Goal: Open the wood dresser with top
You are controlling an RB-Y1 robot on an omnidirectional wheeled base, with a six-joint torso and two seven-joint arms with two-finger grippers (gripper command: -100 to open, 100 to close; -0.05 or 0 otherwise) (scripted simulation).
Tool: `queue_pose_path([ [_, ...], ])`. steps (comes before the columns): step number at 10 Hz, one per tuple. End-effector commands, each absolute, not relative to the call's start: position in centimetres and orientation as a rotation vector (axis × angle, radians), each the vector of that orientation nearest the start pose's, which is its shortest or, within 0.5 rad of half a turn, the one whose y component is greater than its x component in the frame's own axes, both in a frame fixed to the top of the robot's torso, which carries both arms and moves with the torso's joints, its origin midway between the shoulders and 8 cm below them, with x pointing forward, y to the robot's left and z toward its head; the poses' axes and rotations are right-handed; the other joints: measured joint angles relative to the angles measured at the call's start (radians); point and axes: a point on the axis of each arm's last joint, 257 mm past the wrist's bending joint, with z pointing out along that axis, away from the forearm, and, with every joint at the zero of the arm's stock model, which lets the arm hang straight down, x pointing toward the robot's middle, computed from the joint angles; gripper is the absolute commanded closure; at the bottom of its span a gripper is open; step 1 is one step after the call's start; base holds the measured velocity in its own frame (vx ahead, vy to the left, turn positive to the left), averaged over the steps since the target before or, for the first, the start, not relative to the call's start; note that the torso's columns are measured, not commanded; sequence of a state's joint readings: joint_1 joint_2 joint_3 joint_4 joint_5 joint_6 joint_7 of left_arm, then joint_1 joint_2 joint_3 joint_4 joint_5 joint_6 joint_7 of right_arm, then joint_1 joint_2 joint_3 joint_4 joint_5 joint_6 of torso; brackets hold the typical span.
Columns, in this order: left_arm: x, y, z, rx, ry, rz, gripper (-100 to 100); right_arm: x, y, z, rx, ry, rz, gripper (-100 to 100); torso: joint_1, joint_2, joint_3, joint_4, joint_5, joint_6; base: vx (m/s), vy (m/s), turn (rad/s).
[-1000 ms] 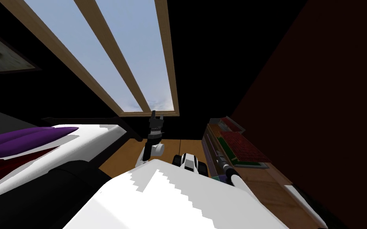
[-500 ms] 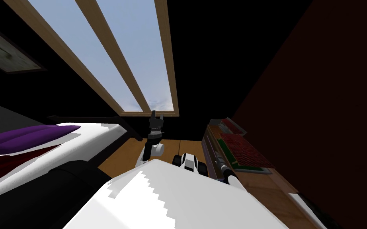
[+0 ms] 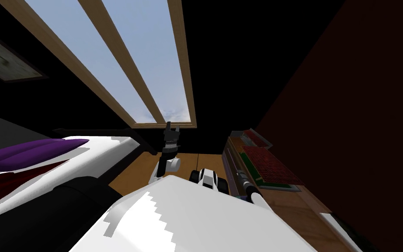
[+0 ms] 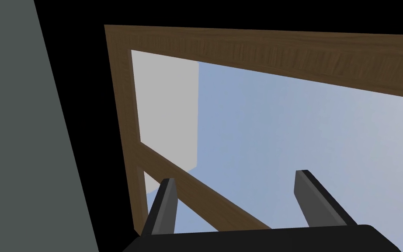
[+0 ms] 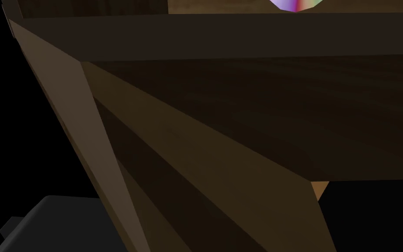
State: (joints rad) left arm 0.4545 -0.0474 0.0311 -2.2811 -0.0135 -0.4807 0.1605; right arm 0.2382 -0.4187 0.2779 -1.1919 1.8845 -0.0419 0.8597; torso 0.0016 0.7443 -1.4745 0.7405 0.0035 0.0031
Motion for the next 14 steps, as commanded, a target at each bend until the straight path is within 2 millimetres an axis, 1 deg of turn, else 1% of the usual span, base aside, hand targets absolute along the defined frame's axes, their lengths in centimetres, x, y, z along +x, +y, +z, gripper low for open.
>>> queue_pose_path([
  [1,34.7,28.8,3.6,-0.719,0.515,-1.433,0,34.3,-33.3,-51.7,-1.767,1.635,-0.764,100,0.002,0.002,0.0,0.001,0.001,0.001,-0.036,0.038,-0.033],
  [3,34.7,28.8,3.6,-0.719,0.515,-1.433,0,34.1,-32.3,-52.0,-1.765,1.631,-0.763,100,0.003,0.002,0.001,0.001,0.002,0.0,-0.002,0.055,0.001],
  [4,34.8,28.8,3.6,-0.719,0.515,-1.433,0,34.1,-32.2,-51.9,-1.764,1.629,-0.764,100,0.007,-0.001,0.0,0.0,0.001,-0.002,-0.002,0.167,-0.016],
  [6,34.8,28.8,3.6,-0.719,0.515,-1.433,0,34.2,-31.7,-51.9,-1.76,1.623,-0.77,100,0.007,-0.003,-0.001,0.0,0.0,-0.004,-0.042,0.205,-0.002],
  [7,34.8,28.8,3.6,-0.719,0.515,-1.433,0,33.8,-31.9,-52.2,-1.767,1.631,-0.761,100,0.003,-0.002,0.0,0.001,0.0,-0.003,-0.022,0.089,0.01],
  [8,34.7,28.8,3.6,-0.719,0.515,-1.433,0,33.7,-31.6,-52.3,-1.768,1.629,-0.759,100,-0.003,-0.001,-0.001,0.001,0.0,-0.002,-0.024,0.117,-0.003],
  [11,34.7,28.8,3.6,-0.719,0.515,-1.433,0,33.7,-31.4,-52.1,-1.767,1.621,-0.763,100,0.004,-0.005,-0.001,-0.001,-0.001,-0.004,-0.022,0.203,-0.021],
  [12,34.8,28.8,3.6,-0.719,0.515,-1.433,0,34.1,-32.8,-51.3,-1.773,1.62,-0.753,-100,0.004,-0.003,0.0,0.0,-0.001,-0.003,-0.026,0.159,-0.051],
  [14,34.7,28.8,3.6,-0.719,0.515,-1.433,0,34.7,-34.1,-50.4,-1.777,1.612,-0.748,-100,-0.008,-0.006,-0.002,-0.001,-0.003,-0.002,-0.01,0.065,-0.061],
])
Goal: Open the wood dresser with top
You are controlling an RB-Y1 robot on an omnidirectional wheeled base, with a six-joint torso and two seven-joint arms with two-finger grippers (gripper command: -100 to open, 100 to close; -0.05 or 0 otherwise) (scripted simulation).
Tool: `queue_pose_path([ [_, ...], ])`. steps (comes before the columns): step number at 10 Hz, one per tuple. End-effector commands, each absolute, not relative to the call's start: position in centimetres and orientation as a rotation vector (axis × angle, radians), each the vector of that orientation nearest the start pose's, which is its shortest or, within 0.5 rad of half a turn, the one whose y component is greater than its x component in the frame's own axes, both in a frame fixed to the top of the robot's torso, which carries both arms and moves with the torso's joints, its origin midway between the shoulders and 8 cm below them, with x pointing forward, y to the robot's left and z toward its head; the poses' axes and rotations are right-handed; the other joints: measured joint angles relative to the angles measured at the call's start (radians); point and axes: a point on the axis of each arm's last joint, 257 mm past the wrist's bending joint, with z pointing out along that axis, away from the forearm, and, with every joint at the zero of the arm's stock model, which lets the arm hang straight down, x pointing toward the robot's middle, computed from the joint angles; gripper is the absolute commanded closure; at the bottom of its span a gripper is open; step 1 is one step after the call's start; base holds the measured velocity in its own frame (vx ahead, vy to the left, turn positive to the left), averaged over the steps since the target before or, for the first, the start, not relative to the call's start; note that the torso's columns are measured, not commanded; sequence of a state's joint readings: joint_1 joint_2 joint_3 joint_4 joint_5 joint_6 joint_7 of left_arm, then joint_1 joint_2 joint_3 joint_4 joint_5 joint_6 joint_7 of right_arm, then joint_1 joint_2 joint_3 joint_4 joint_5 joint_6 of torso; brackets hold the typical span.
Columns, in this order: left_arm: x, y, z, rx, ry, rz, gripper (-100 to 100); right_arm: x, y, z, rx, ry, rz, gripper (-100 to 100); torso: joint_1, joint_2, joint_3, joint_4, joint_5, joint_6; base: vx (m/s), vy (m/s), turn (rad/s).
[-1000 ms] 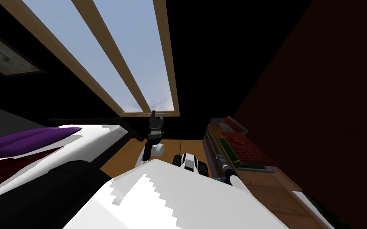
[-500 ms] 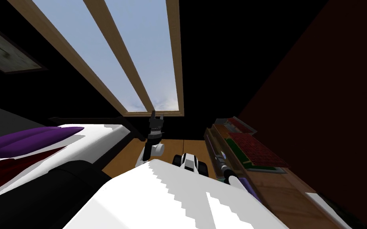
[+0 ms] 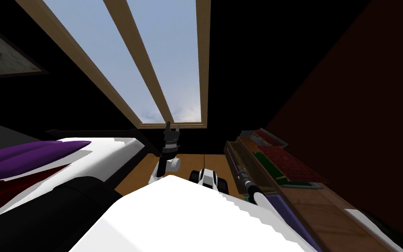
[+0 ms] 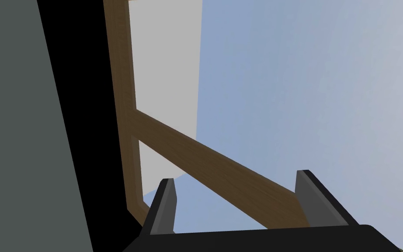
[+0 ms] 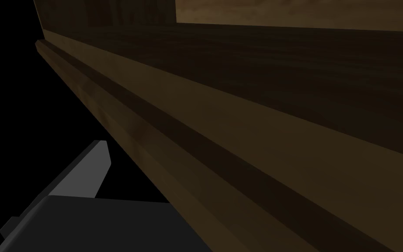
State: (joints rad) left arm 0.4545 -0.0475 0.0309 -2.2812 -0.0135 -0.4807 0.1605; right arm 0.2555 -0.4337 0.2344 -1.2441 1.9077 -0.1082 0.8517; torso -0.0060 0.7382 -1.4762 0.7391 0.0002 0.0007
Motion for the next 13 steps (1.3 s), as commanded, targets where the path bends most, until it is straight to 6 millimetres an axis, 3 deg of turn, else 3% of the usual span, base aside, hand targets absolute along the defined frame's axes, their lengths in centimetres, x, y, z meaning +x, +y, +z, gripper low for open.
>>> queue_pose_path([
  [1,34.7,28.8,3.6,-0.719,0.515,-1.433,0,34.7,-34.1,-50.4,-1.777,1.612,-0.748,-100,0.0,-0.001,0.0,-0.001,-0.001,0.0,-0.006,0.02,-0.013],
  [7,34.7,28.8,3.6,-0.719,0.515,-1.433,0,36.4,-37.4,-47.0,-1.795,1.583,-0.731,-100,0.006,0.001,0.001,-0.001,0.0,-0.001,-0.013,0.064,-0.042],
  [8,34.7,28.8,3.6,-0.719,0.515,-1.433,0,36.2,-37.1,-47.3,-1.793,1.586,-0.736,-100,0.006,0.0,0.0,-0.001,0.0,-0.001,-0.01,0.033,-0.011],
  [9,34.7,28.8,3.6,-0.719,0.515,-1.433,0,36.2,-37.1,-47.2,-1.793,1.587,-0.732,0,0.004,-0.001,0.0,-0.001,-0.001,-0.001,-0.003,0.008,0.002],
  [13,34.7,28.8,3.6,-0.719,0.515,-1.433,0,36.2,-37.1,-47.2,-1.793,1.587,-0.733,0,0.006,0.0,0.0,-0.001,0.0,-0.001,0.0,0.0,0.0],
])
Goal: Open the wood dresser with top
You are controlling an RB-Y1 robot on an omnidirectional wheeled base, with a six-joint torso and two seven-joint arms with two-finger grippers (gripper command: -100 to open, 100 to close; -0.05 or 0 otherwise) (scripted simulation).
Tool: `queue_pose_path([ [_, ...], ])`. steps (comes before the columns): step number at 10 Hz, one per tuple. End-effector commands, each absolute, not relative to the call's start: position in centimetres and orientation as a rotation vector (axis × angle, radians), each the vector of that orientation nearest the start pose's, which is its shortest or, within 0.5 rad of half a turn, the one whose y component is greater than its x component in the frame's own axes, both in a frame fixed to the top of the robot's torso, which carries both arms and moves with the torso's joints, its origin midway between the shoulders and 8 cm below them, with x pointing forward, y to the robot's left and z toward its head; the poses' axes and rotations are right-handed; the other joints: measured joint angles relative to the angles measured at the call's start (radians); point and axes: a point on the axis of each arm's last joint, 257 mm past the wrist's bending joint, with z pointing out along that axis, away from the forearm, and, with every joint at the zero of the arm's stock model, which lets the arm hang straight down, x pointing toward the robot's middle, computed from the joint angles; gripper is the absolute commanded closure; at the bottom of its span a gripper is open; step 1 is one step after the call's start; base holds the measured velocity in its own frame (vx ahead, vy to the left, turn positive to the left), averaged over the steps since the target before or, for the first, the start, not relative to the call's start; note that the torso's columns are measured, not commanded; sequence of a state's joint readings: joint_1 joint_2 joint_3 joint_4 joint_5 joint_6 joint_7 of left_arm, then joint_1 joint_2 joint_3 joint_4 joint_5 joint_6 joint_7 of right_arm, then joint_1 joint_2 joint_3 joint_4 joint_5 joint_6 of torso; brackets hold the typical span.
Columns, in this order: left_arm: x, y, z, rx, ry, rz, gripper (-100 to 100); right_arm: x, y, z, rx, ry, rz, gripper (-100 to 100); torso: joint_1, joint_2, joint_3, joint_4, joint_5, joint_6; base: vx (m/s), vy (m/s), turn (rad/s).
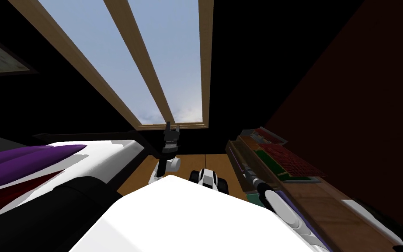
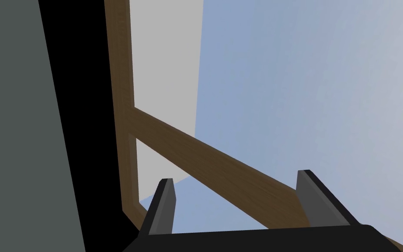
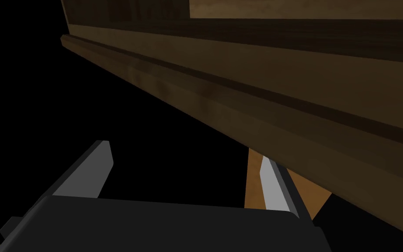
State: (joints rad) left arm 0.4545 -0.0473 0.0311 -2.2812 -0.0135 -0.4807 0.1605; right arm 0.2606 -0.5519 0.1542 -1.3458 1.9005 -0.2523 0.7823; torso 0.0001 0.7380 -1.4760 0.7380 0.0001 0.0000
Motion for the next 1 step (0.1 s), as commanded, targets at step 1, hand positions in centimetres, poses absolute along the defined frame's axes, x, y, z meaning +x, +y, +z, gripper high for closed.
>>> queue_pose_path([
  [1,34.75,28.84,3.63,-0.719,0.515,-1.433,0,36.16,-37.07,-47.22,-1.793,1.587,-0.733,0,0.0,0.0,0.0,0.0,0.0,0.0,0.0,0.0,0.0],
])
